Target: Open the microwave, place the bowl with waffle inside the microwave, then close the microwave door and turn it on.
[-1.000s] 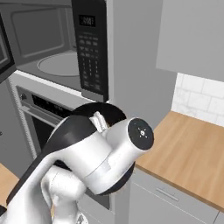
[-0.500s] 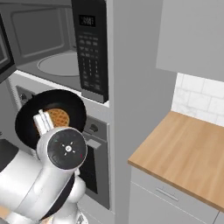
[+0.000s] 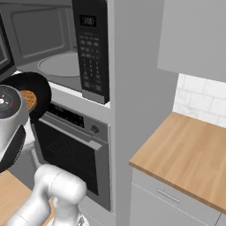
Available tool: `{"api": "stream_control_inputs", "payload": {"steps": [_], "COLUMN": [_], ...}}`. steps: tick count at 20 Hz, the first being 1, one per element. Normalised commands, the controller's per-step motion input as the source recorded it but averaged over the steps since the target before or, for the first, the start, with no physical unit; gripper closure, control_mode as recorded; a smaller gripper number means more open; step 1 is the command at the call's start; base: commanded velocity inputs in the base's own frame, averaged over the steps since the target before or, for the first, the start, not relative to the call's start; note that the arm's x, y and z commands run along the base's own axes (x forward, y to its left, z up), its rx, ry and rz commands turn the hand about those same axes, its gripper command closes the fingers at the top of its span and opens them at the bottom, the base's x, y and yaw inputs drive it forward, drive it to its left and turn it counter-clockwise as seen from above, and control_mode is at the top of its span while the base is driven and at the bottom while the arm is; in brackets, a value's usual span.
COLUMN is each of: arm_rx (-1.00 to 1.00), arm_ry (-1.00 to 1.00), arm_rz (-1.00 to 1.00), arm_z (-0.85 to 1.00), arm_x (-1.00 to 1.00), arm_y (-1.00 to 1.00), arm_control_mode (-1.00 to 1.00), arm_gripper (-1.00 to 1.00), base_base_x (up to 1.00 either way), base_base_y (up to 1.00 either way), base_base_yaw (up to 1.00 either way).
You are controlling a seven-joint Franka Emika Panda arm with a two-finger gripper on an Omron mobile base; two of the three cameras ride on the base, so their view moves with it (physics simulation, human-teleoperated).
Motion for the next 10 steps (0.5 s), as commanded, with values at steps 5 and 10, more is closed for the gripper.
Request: {"api": "stream_control_inputs", "payload": {"steps": [5,10], "arm_rx": [0.0,0.02], "arm_ry": [0.11,0.0], "arm_rz": [0.0,0.0], "arm_z": [0.4,0.34], "arm_x": [0.67,0.52], "arm_y": [0.75,0.33], "arm_control_mode": [-1.0,-1.0], "arm_gripper": [1.0,1.0], "base_base_x": [0.0,0.0], "base_base_y": [0.0,0.0], "base_base_yaw": [0.0,0.0]}}
